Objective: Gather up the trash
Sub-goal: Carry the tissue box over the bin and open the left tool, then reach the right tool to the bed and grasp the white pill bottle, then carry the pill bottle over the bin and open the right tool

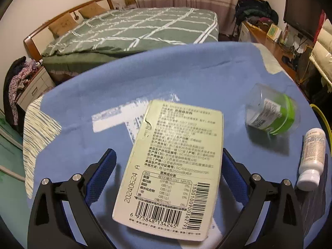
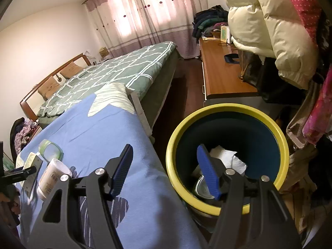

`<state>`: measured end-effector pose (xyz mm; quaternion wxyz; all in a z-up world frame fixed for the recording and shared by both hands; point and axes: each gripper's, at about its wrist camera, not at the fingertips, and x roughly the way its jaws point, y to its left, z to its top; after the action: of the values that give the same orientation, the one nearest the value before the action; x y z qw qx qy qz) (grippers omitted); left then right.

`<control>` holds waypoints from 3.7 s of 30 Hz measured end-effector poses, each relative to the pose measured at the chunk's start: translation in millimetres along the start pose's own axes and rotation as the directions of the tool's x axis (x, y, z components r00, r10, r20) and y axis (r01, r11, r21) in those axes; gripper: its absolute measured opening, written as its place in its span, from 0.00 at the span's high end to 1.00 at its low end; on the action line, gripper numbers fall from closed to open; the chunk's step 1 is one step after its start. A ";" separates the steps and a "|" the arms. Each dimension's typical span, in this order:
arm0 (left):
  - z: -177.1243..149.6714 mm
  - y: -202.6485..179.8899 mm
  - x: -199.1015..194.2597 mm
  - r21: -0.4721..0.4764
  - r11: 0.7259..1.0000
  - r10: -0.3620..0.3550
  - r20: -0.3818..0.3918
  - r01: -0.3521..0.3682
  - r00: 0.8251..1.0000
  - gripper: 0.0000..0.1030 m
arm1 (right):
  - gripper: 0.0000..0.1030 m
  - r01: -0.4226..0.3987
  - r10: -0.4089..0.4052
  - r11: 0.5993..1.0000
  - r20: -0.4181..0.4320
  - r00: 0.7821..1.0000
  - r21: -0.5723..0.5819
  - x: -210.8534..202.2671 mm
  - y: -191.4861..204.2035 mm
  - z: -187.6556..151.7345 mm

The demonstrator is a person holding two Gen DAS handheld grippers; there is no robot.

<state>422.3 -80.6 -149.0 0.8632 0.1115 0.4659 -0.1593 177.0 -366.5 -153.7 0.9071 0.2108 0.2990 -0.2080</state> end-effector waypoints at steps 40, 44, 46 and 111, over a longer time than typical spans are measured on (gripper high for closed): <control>6.5 -461.1 -57.8 0.485 0.801 -0.382 -0.037 0.351 0.924 0.31 | 0.40 0.186 -0.202 0.971 0.096 0.975 0.152 -105.5 -175.5 -12.6; 6.3 -476.4 -39.9 0.462 0.801 -0.391 -0.078 0.381 0.917 0.31 | 0.40 0.196 -0.213 0.967 0.096 0.972 0.161 -106.7 -182.5 -12.6; 7.1 -480.6 -33.3 0.451 0.810 -0.382 -0.077 0.374 0.921 0.29 | 0.40 0.196 -0.213 0.967 0.095 0.972 0.161 -106.1 -180.8 -12.8; -105.3 20.0 -101.9 -0.375 0.926 0.082 0.283 0.031 0.956 0.10 | 0.18 -0.405 0.255 0.716 -0.326 0.910 -0.569 31.2 188.4 -50.0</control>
<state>296.4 -8.8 -119.5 0.9299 -0.0745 0.3531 -0.0706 272.0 -193.6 -161.4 0.9074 -0.0300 0.4083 0.0945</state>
